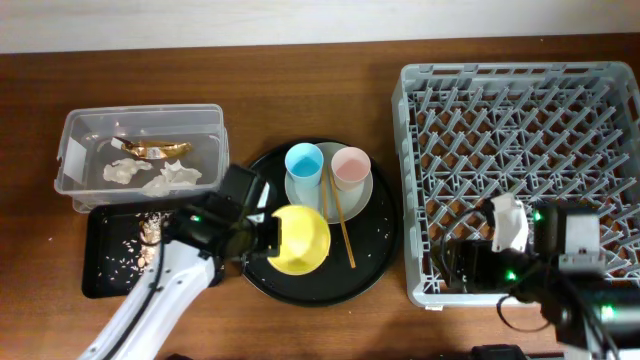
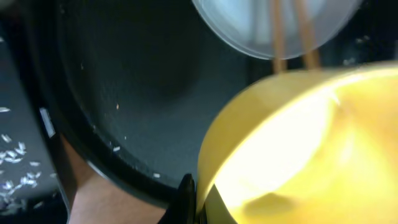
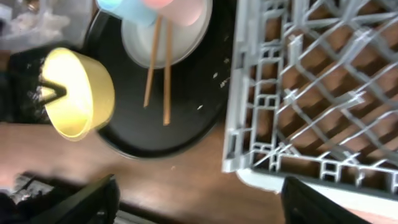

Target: Sort waste into correct bins and load items into the dishwasher rack

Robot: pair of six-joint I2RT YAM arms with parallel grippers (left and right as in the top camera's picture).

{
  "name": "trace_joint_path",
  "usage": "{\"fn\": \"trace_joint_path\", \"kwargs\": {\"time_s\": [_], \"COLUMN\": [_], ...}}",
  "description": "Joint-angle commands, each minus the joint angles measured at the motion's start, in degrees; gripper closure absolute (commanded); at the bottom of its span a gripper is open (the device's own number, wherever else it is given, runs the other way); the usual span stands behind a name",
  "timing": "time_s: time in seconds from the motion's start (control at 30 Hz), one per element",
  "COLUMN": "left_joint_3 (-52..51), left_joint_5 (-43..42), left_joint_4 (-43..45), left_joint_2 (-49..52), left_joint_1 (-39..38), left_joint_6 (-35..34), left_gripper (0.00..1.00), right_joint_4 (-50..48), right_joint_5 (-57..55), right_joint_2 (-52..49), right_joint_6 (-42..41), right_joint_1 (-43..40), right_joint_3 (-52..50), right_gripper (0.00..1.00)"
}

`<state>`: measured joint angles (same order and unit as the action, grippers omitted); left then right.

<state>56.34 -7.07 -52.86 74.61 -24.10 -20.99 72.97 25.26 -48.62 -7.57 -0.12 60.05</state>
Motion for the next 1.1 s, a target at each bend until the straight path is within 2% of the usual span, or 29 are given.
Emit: {"fn": "trace_joint_path", "kwargs": {"time_s": [0.0,0.1,0.2,0.57,0.9,0.97,1.07], "left_joint_3": [7.39,9.77,9.88,9.88,9.88,9.88,9.88], "left_joint_5": [-2.29,-6.54,-6.93,-7.15,-9.99,-10.36,-10.34], "left_joint_4": [-3.45,-3.41,-3.43,-3.58,-4.68,-4.70,-4.87], "left_joint_2": [-1.07,-1.09,-1.07,-1.07,-1.07,-1.07,-1.07], "left_joint_1": [-0.15,-0.15,-0.15,-0.15,-0.15,-0.15,-0.15], "left_joint_6": [0.20,0.52,0.52,0.50,0.50,0.50,0.52], "left_gripper": [1.00,1.00,1.00,1.00,1.00,1.00,1.00], "right_joint_4": [1.05,0.35,-2.78,-16.76,-23.04,-24.39,-25.29], "right_joint_5": [3.04,3.02,1.84,1.01,-4.28,-4.59,-6.60], "right_joint_2": [-5.95,-10.95,-13.77,-18.16,-25.09,-26.47,-27.80], "right_joint_6": [2.49,2.21,-0.76,-5.40,-9.49,-9.44,-9.46], "right_joint_1": [3.15,8.24,12.87,28.63,34.88,36.33,37.48], "right_joint_3": [4.98,7.28,7.30,7.30,7.30,7.30,7.30], "right_gripper": [0.27,0.37,0.39,0.40,0.40,0.41,0.48]}}
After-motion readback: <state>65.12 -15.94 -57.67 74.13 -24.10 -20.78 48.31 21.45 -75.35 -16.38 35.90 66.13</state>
